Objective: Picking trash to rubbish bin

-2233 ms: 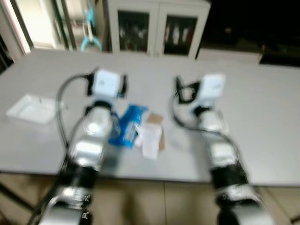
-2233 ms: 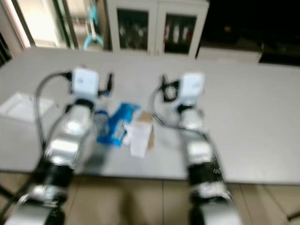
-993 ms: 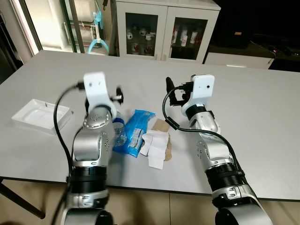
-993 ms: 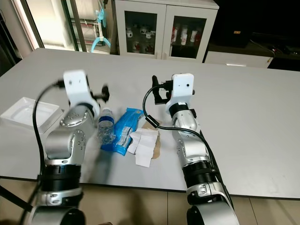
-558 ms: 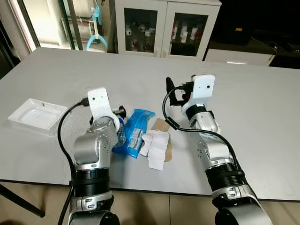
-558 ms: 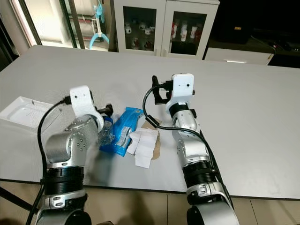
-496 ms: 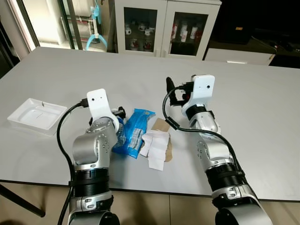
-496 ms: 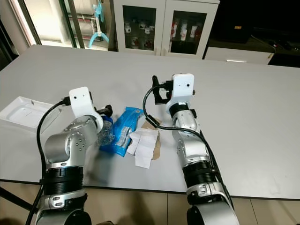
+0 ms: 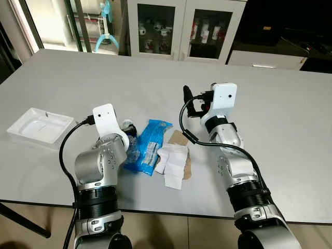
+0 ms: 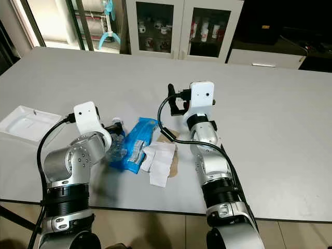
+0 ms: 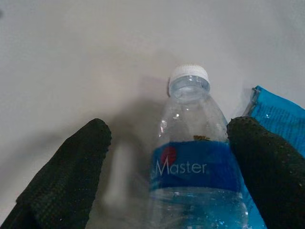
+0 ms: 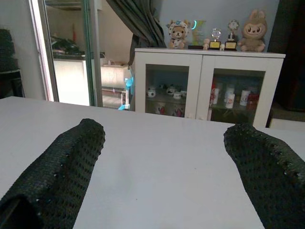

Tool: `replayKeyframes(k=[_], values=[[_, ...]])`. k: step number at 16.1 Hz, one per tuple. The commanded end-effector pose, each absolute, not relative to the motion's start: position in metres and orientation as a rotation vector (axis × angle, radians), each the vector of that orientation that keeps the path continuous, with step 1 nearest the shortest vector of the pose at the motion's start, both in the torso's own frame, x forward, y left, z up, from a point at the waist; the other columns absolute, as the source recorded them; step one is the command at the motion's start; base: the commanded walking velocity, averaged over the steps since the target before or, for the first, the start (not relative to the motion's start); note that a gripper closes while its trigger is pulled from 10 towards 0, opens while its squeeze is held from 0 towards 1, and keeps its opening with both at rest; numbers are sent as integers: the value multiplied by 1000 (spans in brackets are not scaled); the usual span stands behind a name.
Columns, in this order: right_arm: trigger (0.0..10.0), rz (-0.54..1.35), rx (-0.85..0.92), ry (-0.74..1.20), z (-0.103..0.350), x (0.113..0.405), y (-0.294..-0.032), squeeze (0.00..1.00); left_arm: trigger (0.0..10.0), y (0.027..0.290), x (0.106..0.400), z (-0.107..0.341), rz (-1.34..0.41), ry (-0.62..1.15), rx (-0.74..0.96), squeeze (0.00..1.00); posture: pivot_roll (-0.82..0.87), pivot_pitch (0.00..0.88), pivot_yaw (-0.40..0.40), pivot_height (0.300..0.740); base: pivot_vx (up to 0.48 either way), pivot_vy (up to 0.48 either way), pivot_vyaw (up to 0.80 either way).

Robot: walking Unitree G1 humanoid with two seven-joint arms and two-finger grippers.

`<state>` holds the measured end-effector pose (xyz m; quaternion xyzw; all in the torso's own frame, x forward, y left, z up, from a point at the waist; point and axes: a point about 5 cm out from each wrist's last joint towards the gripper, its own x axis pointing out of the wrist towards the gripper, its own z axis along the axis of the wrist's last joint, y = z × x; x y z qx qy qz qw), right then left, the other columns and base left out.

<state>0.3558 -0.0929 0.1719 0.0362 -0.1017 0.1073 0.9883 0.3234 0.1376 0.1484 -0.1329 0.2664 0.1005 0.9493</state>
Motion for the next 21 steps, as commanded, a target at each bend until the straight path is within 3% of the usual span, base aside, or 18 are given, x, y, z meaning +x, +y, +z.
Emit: replayKeyframes(k=[1, 6, 14, 21], values=[[10000, 216, 72, -200, 173, 356, -93, 0, 10000, 125, 321, 141, 161, 592, -312, 0, 37, 55, -27, 740, 0, 0, 0], [10000, 321, 52, -159, 166, 352, -89, 0, 10000, 121, 319, 139, 125, 594, -290, 0, 29, 58, -25, 740, 0, 0, 0], [10000, 743, 202, -6, 154, 326, -92, 0, 10000, 122, 319, 139, 124, 583, -284, 0, 26, 60, -28, 740, 0, 0, 0], [10000, 832, 205, 25, 153, 316, -90, 0, 10000, 119, 322, 146, 71, 574, -274, 0, 34, 60, -23, 740, 0, 0, 0]])
